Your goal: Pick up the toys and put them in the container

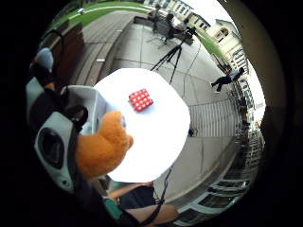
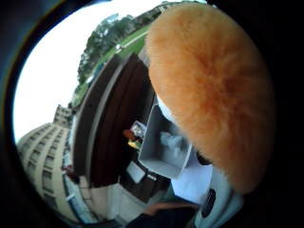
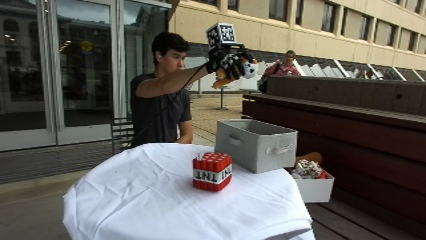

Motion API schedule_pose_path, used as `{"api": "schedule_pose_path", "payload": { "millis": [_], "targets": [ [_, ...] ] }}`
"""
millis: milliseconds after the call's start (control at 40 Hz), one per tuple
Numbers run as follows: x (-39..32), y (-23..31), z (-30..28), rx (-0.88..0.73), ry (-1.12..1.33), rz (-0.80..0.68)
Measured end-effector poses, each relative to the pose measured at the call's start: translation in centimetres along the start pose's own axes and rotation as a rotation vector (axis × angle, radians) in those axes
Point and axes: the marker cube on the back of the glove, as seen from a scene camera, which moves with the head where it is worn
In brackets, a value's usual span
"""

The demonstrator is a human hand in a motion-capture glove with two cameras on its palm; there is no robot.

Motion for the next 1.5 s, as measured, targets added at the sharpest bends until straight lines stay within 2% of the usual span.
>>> {"api": "schedule_pose_path", "payload": {
  "millis": [125, 424, 649, 774, 949, 1224, 1498],
  "targets": [
    [-5.0, 0.2, 2.4, -0.021, -0.055, -0.071],
    [-10.6, 0.4, 6.6, -0.038, -0.13, -0.155],
    [-8.5, -1.1, 9.6, -0.143, -0.144, -0.094],
    [-7.8, -0.7, 8.6, -0.106, -0.076, -0.071],
    [-4.7, -1.0, 7.1, -0.05, 0.025, -0.062],
    [6.3, -2.9, 5.8, 0.0, 0.092, 0.017],
    [14.4, -4.4, 8.6, -0.029, 0.083, 0.066]
  ]
}}
